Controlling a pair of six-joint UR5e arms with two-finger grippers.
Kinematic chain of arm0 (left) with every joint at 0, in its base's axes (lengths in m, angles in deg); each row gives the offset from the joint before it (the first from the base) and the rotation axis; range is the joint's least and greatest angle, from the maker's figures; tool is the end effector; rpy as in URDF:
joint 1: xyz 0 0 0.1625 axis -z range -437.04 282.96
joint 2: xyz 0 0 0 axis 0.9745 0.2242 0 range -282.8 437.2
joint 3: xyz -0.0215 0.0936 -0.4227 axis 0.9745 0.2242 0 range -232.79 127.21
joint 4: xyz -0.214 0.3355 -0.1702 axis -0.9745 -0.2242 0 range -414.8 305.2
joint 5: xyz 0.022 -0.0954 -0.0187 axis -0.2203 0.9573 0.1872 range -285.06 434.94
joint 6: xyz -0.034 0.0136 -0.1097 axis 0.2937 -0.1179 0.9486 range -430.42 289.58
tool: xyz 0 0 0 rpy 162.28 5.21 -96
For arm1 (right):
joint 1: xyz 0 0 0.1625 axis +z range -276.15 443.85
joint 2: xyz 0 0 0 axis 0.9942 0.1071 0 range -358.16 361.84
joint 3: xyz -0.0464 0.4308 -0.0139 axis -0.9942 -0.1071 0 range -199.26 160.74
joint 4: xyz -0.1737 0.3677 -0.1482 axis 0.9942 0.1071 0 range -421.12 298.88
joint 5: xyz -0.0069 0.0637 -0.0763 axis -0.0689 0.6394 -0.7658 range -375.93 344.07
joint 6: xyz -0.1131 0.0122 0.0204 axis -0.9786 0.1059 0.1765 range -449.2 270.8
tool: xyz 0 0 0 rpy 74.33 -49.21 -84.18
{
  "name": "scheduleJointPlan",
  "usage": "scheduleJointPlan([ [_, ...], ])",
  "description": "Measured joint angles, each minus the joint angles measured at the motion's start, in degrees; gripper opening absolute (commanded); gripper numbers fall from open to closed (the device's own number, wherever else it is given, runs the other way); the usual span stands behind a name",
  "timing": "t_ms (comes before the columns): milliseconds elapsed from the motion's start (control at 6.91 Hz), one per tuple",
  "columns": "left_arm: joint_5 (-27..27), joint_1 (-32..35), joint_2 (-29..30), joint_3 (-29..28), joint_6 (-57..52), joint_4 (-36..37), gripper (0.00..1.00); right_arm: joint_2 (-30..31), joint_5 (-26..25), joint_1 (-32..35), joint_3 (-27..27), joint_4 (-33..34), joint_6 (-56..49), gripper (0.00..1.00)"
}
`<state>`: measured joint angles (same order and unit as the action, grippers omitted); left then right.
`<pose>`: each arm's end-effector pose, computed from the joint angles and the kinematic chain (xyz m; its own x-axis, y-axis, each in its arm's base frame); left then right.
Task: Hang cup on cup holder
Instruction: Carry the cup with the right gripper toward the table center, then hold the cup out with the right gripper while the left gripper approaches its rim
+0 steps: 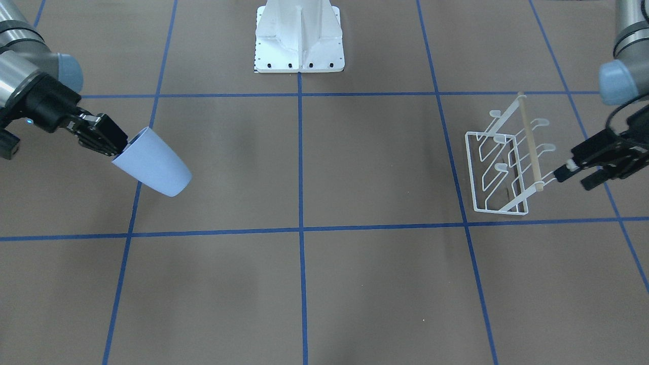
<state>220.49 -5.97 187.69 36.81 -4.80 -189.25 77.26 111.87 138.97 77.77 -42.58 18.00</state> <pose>0.1719 -0.6180 0.3652 0.2482 -0.0039 -0.9687 0.2099 0.9764 0.0498 -0.2792 -0.5098 0.3261 -0.1174 0.2402 0.9636 -0.2760 0.9242 -0.2640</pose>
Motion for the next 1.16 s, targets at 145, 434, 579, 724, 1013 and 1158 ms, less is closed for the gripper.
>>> scheduleJointPlan([
  [145,-2.0,-3.3,1.8,0.1,3.9,-2.5,0.98,-2.0,0.0,-2.0,0.0,-1.3,3.5,0.00],
  [434,-3.4,-6.5,5.0,0.1,17.1,-9.7,0.98,-5.1,-0.4,-6.1,-0.2,-4.3,7.3,0.00],
  [579,-3.9,-7.8,6.1,-0.1,24.9,-15.2,0.98,-6.5,-0.6,-7.7,-0.2,-5.1,8.5,0.00],
  [724,-5.0,-9.2,7.1,-0.2,32.8,-20.9,0.98,-7.8,-1.2,-9.3,-0.2,-5.3,9.0,0.00],
  [1013,-12.1,-13.8,8.2,-0.4,49.2,-34.3,0.96,-9.9,-2.6,-12.2,-0.2,-7.0,10.0,0.00],
  [1158,-15.9,-15.9,8.4,-0.8,55.5,-40.3,0.93,-10.3,-3.9,-13.3,-0.3,-10.1,12.0,0.00],
])
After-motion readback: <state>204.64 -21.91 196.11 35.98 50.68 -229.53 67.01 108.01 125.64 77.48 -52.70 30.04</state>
